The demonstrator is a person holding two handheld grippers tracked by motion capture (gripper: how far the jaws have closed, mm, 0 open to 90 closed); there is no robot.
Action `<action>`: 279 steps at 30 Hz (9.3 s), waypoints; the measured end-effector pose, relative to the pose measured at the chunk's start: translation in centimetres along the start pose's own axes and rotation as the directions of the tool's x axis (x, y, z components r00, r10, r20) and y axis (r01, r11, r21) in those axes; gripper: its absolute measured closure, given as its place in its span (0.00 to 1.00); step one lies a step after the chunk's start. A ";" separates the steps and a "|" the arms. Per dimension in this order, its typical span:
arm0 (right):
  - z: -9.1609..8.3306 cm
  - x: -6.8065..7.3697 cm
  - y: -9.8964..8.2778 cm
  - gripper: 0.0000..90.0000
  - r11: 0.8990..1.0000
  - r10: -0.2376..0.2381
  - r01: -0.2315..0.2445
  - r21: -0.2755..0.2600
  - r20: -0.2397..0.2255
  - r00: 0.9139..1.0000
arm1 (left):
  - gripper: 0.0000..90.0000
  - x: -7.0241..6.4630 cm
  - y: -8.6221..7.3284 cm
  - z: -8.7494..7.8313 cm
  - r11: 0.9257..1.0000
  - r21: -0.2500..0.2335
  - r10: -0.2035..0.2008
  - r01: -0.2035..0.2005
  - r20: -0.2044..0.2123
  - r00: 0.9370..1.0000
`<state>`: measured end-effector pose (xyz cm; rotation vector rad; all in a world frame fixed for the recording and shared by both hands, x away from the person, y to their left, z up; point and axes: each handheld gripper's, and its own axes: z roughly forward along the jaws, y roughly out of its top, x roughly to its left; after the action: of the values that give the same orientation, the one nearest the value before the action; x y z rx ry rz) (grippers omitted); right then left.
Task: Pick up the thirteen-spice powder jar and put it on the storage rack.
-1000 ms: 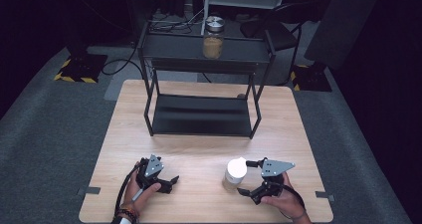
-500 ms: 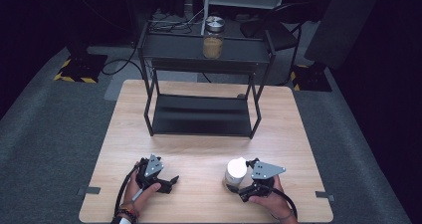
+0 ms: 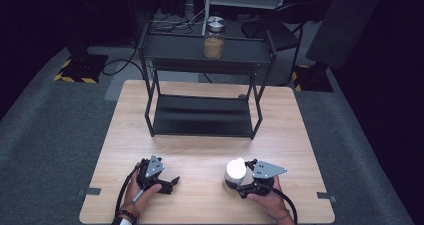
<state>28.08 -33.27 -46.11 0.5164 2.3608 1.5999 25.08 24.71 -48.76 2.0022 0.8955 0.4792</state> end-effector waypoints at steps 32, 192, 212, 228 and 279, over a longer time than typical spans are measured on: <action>-2.5 -0.6 5.1 0.24 0.998 0.063 -0.057 -0.040 0.153 0.986 | 0.00 0.0 0.0 0.0 1.000 -0.001 -0.002 0.002 -0.003 1.000; -5.9 -9.0 25.1 0.00 0.979 0.100 0.005 -0.202 0.506 0.856 | 0.00 0.0 0.1 0.1 1.000 0.000 -0.003 0.003 -0.007 1.000; -6.1 -5.8 19.8 0.00 0.988 0.032 0.042 -0.146 0.467 0.884 | 0.00 0.0 0.1 0.1 1.000 0.000 -0.003 0.003 -0.007 1.000; -6.1 -4.4 15.2 0.00 0.993 0.061 -0.012 -0.115 0.432 0.900 | 0.00 -0.1 0.1 0.1 1.000 0.000 -0.004 0.004 -0.009 1.000; -7.1 -0.3 0.1 0.00 0.994 0.105 -0.100 -0.034 0.448 0.888 | 0.00 -0.1 0.1 0.1 1.000 0.000 -0.005 0.005 -0.011 1.000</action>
<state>25.59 -39.29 -43.40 0.9140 2.0019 1.3482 25.10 24.54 -48.75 1.9989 0.9070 0.4872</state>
